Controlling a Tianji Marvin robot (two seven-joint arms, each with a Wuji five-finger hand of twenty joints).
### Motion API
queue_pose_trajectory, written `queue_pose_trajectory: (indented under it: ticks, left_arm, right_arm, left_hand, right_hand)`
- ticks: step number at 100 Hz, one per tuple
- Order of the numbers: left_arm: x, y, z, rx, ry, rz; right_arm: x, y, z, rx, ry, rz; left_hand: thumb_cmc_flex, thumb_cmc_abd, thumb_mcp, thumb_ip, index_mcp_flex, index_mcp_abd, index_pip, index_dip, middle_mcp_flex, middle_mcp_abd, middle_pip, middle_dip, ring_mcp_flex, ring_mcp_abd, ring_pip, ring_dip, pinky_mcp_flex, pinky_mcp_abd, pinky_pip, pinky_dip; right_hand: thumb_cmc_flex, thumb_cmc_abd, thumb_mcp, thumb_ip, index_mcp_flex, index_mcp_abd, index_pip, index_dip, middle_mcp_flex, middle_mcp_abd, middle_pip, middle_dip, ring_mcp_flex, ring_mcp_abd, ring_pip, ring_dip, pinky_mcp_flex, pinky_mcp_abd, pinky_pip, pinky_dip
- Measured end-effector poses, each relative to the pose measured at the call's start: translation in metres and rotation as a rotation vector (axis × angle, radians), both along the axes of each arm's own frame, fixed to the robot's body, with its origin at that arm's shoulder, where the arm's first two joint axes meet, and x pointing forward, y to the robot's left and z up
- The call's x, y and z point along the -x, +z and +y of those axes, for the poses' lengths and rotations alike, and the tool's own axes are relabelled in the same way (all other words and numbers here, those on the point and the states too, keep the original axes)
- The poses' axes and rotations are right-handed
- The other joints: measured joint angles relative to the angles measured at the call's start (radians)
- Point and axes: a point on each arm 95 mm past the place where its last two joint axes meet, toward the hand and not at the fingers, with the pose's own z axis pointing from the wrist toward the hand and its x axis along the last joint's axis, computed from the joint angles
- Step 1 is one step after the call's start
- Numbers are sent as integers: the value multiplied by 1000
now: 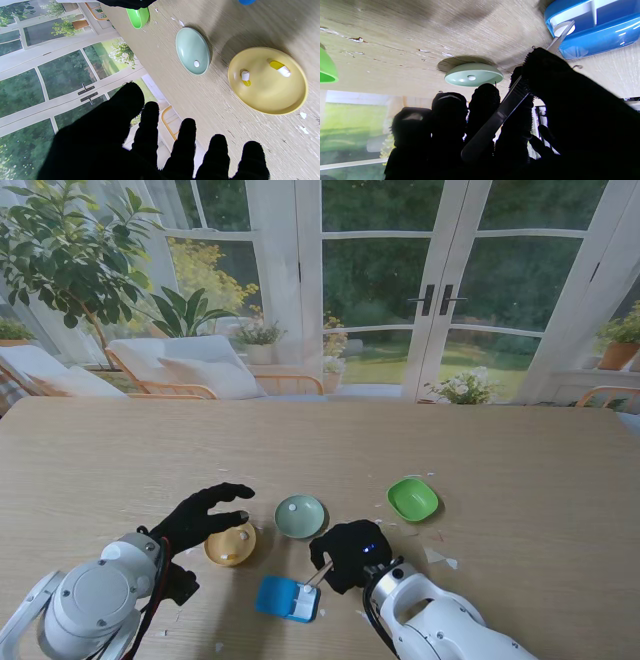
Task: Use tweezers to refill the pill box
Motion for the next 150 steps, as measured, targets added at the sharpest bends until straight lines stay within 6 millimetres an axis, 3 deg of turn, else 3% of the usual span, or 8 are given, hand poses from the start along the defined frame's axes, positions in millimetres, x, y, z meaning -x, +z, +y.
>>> queue_pose_trajectory:
  ticks: [125,150]
  left_arm:
    - [-1,0,0,-2,-1,-1]
    - [-1,0,0,-2,-1,-1]
  right_arm:
    - [2,2,1,-31,12,5]
    - [-15,12,8,-110,-56,17]
  left_hand:
    - [0,0,0,0,0,-2,0,0,0,0,0,0,0,0,0,0,0,0,0,0]
    - [0,0,0,0,0,-2,0,0,0,0,0,0,0,0,0,0,0,0,0,0]
  right_hand:
    - [1,17,0,0,-41,12,7,4,-32,-9,0,4,-23,0,0,0,-26,-10,0,0]
    - [1,17,0,0,-38,11,7,4,-32,-9,0,4,-23,0,0,0,-27,-10,0,0]
